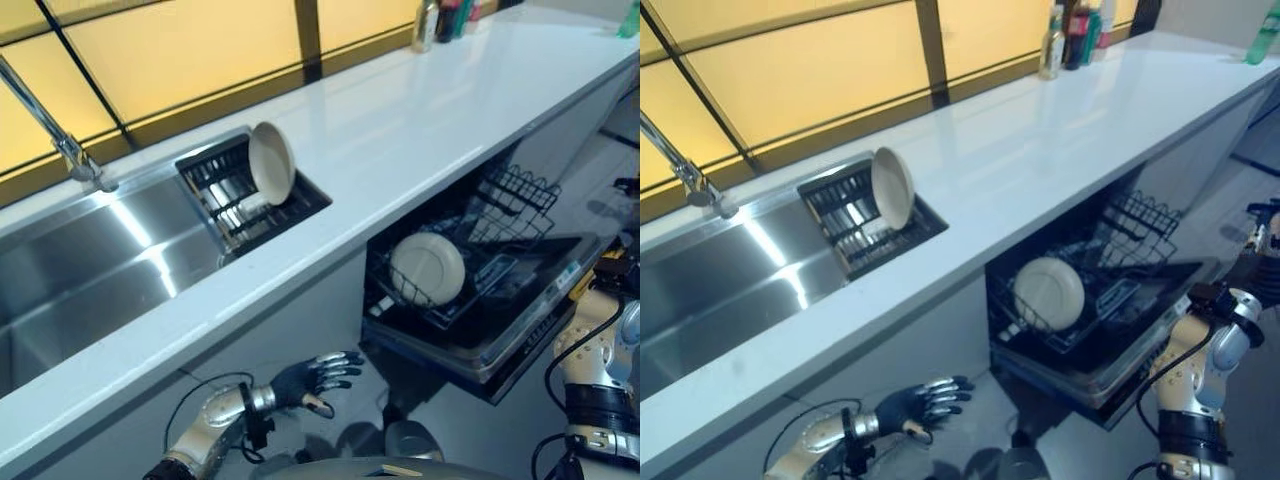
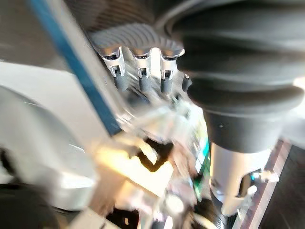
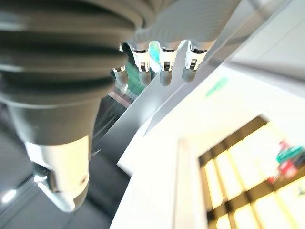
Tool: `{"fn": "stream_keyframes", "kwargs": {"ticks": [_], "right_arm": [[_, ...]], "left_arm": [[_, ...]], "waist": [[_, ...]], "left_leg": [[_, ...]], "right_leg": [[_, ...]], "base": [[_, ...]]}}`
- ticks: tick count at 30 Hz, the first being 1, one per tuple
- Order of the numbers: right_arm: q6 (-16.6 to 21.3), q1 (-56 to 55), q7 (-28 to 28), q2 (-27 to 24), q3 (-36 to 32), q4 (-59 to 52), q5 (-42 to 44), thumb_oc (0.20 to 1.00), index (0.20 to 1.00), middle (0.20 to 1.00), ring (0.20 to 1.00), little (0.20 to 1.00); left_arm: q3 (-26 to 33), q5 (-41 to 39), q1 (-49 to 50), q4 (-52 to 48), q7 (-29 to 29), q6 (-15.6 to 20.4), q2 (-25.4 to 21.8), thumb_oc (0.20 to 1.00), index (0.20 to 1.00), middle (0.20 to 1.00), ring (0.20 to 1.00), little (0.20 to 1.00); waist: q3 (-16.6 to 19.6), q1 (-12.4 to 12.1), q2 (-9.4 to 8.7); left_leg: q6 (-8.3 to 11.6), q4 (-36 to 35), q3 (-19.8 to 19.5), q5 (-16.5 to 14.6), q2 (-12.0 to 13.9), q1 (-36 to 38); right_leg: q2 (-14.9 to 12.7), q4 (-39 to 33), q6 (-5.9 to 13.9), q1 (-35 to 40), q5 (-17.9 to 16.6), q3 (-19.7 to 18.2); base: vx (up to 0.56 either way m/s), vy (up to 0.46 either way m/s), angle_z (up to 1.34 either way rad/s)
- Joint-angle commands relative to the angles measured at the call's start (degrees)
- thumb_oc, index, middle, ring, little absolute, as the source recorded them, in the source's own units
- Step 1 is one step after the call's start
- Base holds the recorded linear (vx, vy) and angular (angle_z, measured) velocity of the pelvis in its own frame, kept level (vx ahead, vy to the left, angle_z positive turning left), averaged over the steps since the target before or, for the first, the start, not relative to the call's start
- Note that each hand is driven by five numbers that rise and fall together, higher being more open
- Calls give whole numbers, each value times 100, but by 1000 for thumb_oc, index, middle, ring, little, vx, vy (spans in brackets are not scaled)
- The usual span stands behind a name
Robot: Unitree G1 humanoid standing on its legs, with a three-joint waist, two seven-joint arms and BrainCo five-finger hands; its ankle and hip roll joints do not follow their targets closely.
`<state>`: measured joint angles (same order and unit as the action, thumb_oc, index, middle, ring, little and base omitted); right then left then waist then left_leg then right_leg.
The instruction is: Pick up plates and place into dishwasher.
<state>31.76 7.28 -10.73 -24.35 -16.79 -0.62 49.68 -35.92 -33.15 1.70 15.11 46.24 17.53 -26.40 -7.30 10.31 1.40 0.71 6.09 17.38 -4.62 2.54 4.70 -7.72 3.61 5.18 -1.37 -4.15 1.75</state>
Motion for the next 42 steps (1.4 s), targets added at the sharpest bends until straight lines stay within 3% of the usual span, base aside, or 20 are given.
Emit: {"fn": "stream_keyframes", "kwargs": {"ticks": [1,6,10,14,17,22,27,31,34,37,40,41,42], "right_arm": [[-144,88,864,-54,204,-499,-319,1000,1000,1000,1000,1000],[-716,-333,1902,-129,676,-1253,-371,1000,1000,1000,1000,1000],[-1045,-481,2321,89,704,-1395,-204,1000,1000,1000,1000,1000],[-1770,-720,3069,604,910,-1514,842,1000,1000,1000,1000,1000],[-1580,-951,3002,630,1318,-1640,277,1000,1000,1000,1000,1000],[-1470,-684,3153,544,1384,-1216,163,1000,1000,1000,1000,1000],[-1638,-345,3111,478,1475,-966,490,1000,1000,1000,1000,1000],[-1436,-49,2972,747,1650,-701,394,1000,1000,1000,1000,1000],[-1385,-37,2814,840,1707,-825,227,1000,1000,1000,1000,1000],[-1411,-206,2842,829,1626,-925,157,1000,1000,1000,1000,1000],[-1507,-266,2843,753,1507,-1052,138,1000,1000,1000,1000,1000],[-1514,-283,2867,715,1459,-1061,192,1000,1000,1000,1000,1000],[-1542,-283,2930,655,1350,-1060,298,1000,1000,1000,1000,1000]], "left_arm": [[-9,-516,-215,-892,77,461,33,1000,1000,1000,1000,1000],[619,-856,-393,-1420,-441,725,192,1000,1000,1000,1000,1000],[1307,-903,-475,-1866,-704,614,250,1000,1000,1000,1000,1000],[1917,-834,-493,-2263,-1011,549,303,1000,1000,1000,1000,1000],[2200,-602,-510,-2371,-1582,552,271,1000,1000,1000,1000,1000],[2787,-842,-375,-2238,-1661,420,301,1000,1000,1000,1000,1000],[2926,-598,-260,-2235,-1751,555,294,1000,1000,1000,1000,1000],[2886,-211,-401,-2174,-2097,485,323,1000,1000,1000,1000,1000],[2910,-24,-495,-2153,-2370,343,305,1000,1000,1000,1000,1000],[2989,27,-551,-2106,-2287,228,321,1000,1000,1000,1000,1000],[2960,107,-665,-2106,-2369,185,383,1000,1000,1000,1000,1000],[2959,163,-690,-2141,-2399,198,348,1000,1000,1000,1000,1000],[2979,165,-694,-2175,-2372,220,315,1000,1000,1000,1000,1000]], "waist": [[31,9,-52],[155,-4,-128],[243,-119,-170],[324,-262,-201],[349,-350,-220],[400,-619,-247],[382,-862,-272],[344,-976,-292],[353,-987,-287],[326,-870,-320],[289,-703,-402],[250,-658,-447],[223,-652,-462]], "left_leg": [[-67,271,-275,-436,250,-98],[-107,242,-253,-419,203,-86],[-93,101,-348,-354,153,-65],[-75,9,-477,-272,103,-98],[-75,-31,-563,-222,73,-108],[-90,86,-808,-282,-9,-210],[-167,94,-975,-306,-151,-255],[-269,91,-1062,-355,-298,-254],[-397,62,-1158,-370,-406,-275],[-468,147,-1311,-434,-464,-319],[-387,245,-1497,-512,-479,-357],[-372,308,-1550,-580,-478,-394],[-350,379,-1554,-576,-418,-488]], "right_leg": [[-78,359,351,25,570,-151],[-83,396,318,-12,560,-85],[-69,331,299,29,534,49],[-52,260,275,75,512,222],[-33,208,246,121,514,328],[-23,304,174,154,629,447],[-140,415,211,165,600,585],[-263,585,314,105,451,544],[-315,985,362,-61,247,358],[-172,1339,386,-364,-7,-114],[1,624,387,-434,26,-521],[64,607,439,-571,-116,-688],[123,532,439,-571,36,-745]], "base": [[-36,14,-2],[-47,13,-1],[-34,13,1],[-53,35,8],[-72,63,11],[-46,79,12],[-46,112,18],[-40,106,18],[-30,93,17],[27,9,45],[88,-77,57],[69,-145,49],[47,-172,36]]}}
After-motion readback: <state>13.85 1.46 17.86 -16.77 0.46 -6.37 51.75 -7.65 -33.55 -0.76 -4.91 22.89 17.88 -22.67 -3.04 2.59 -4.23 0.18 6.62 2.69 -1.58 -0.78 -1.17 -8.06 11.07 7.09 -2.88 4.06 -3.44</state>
